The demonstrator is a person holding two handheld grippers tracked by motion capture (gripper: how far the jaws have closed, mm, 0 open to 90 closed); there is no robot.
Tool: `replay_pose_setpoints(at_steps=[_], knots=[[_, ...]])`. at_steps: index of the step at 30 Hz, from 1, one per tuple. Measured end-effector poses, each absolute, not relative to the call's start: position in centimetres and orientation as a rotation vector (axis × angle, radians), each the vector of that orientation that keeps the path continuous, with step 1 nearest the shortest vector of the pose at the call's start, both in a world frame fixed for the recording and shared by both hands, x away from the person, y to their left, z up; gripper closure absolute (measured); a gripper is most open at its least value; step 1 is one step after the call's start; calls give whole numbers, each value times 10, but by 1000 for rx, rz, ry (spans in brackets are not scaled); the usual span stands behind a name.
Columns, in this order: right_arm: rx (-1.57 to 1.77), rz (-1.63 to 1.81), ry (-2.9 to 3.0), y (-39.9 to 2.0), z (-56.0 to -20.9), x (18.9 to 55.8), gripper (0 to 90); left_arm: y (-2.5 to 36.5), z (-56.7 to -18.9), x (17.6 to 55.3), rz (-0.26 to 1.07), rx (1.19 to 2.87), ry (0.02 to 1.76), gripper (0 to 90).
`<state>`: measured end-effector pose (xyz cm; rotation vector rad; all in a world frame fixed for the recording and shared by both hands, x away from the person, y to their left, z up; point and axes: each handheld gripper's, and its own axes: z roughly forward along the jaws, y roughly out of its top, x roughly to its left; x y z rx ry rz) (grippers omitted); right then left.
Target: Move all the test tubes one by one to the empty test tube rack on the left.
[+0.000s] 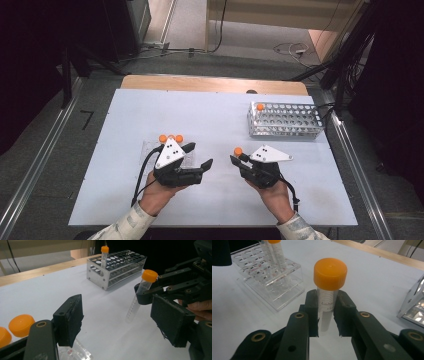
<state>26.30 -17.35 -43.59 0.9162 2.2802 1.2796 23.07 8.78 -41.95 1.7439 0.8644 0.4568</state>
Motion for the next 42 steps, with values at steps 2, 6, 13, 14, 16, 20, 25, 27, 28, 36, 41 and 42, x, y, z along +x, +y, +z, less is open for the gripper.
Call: replay_pose_setpoints(at_steps=[2,6,13,14,16,20,25,27,28,36,41,42], knots=[[915,1283,2286,-172,-436,262,719,87,-420,230,454,1746,863,257],[899,1287,2296,-169,-437,260,719,84,-420,230,450,1751,855,257],[880,1290,2320,-162,-438,256,719,79,-420,230,435,1753,843,259],[880,1289,2325,-161,-438,256,719,78,-420,230,434,1752,840,260],[868,1287,2331,-159,-439,255,719,75,-420,230,431,1750,834,260],[853,1283,2349,-155,-441,254,719,67,-422,231,419,1764,821,259],[839,1285,2367,-149,-443,252,719,56,-425,231,414,1777,795,301],[830,1288,2373,-147,-442,250,719,54,-426,232,411,1781,788,333],[827,1290,2375,-146,-443,250,719,52,-427,232,411,1783,785,350],[811,1300,2393,-141,-443,247,719,48,-431,233,400,1793,760,575],[805,1300,2397,-141,-443,248,719,47,-432,233,401,1798,758,629],[807,1300,2397,-141,-443,248,719,46,-433,233,403,1798,760,648]])
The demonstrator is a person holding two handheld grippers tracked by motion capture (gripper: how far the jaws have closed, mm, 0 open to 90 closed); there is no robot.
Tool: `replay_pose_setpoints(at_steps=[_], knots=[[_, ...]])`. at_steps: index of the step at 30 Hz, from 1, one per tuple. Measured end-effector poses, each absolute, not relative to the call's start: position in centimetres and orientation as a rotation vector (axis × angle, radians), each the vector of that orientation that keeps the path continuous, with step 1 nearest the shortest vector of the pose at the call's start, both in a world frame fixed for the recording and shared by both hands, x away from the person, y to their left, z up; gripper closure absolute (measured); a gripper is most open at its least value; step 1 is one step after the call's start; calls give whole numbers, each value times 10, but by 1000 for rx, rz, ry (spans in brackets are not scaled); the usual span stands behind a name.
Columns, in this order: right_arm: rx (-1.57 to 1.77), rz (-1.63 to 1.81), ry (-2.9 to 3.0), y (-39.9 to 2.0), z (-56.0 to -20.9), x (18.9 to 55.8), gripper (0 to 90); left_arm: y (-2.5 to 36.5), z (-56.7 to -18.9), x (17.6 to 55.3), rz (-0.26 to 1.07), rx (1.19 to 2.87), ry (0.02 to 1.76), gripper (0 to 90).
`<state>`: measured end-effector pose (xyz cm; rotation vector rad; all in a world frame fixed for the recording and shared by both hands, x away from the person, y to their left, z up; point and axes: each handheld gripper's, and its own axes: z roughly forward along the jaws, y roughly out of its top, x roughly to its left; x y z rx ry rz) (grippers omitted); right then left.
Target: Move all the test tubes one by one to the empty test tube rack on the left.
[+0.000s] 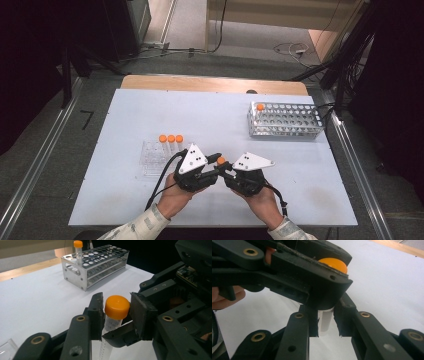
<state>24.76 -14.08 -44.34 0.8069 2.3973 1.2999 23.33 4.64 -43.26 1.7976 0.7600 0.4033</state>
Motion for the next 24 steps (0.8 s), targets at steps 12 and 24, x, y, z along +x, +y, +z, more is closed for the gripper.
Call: replay_pose_setpoints(at_steps=[12,24], knots=[[801,1326,2394,-142,-441,245,669,48,-428,231,414,1787,762,698],[810,1335,2419,-149,-440,247,204,69,-410,226,398,1731,781,698]])
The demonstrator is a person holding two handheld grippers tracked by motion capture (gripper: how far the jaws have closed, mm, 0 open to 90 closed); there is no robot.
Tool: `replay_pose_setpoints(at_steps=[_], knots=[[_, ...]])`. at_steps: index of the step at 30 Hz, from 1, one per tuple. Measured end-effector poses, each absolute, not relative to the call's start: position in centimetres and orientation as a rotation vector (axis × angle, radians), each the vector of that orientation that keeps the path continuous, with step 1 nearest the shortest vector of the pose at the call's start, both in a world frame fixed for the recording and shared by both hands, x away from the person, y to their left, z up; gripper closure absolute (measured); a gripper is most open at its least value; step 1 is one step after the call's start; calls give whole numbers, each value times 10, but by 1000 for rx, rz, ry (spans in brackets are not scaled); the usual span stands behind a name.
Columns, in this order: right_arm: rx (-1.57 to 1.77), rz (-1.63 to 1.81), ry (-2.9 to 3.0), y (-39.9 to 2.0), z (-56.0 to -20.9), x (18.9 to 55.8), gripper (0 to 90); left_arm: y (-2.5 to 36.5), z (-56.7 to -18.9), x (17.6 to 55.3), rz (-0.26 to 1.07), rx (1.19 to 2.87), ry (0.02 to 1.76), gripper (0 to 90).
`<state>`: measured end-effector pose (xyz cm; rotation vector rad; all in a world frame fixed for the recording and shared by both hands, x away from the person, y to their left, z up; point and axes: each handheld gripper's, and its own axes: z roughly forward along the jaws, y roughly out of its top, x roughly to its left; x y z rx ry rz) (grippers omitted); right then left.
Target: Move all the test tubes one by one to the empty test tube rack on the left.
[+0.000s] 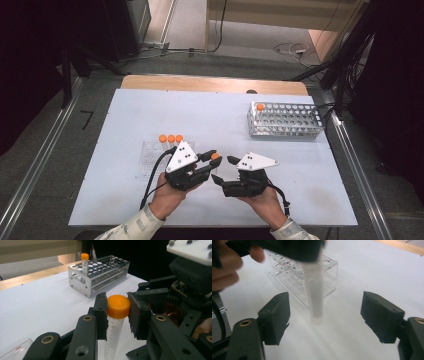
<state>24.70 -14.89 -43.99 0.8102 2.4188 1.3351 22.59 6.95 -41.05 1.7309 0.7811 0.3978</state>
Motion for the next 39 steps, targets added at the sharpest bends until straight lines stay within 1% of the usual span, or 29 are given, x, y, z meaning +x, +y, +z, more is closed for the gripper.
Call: replay_pose_setpoints(at_steps=[16,25,33,39], knots=[[889,1316,2393,-165,-445,253,199,117,-388,223,444,1658,874,698],[913,1306,2381,-168,-446,256,200,144,-380,225,502,1633,939,698],[926,1302,2366,-171,-446,258,204,171,-376,230,586,1633,1041,698],[938,1299,2363,-172,-447,259,204,189,-377,235,610,1596,1092,698]])
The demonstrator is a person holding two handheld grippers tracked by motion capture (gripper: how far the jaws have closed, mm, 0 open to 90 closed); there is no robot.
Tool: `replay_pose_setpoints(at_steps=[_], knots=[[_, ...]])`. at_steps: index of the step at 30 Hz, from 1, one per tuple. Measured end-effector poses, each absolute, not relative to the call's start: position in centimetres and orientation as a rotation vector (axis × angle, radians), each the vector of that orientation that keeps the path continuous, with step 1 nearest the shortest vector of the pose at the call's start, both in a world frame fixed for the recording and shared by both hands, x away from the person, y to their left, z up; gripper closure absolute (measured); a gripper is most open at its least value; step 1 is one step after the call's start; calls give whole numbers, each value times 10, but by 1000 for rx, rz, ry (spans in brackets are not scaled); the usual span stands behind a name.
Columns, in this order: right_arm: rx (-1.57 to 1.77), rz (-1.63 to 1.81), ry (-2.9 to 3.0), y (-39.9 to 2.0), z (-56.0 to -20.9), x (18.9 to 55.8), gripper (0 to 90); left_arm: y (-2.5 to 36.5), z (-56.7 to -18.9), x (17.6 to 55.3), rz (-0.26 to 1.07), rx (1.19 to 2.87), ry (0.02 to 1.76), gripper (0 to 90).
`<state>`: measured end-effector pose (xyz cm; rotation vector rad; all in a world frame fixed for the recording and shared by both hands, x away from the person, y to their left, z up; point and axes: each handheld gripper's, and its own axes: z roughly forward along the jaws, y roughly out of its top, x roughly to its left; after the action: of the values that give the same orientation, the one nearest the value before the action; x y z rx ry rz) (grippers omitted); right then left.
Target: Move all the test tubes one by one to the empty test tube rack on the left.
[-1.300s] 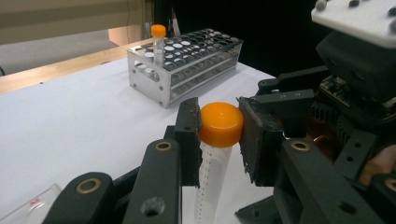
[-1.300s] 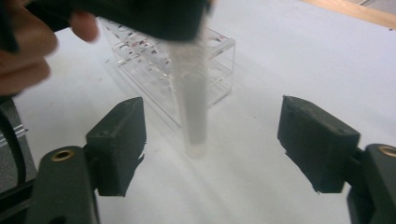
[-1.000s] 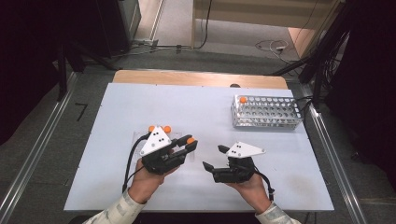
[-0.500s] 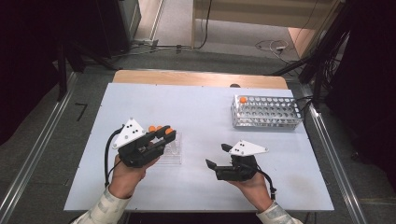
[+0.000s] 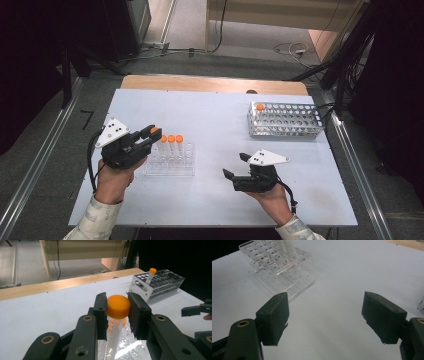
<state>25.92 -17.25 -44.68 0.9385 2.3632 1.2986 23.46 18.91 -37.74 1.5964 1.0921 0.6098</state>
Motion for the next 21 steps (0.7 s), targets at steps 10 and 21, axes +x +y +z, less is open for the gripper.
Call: replay_pose_setpoints(at_steps=[10,21], knots=[[936,1295,2365,-172,-448,260,206,194,-384,244,689,1579,1125,697],[935,1291,2367,-172,-449,260,206,194,-395,252,750,1558,1152,697]])
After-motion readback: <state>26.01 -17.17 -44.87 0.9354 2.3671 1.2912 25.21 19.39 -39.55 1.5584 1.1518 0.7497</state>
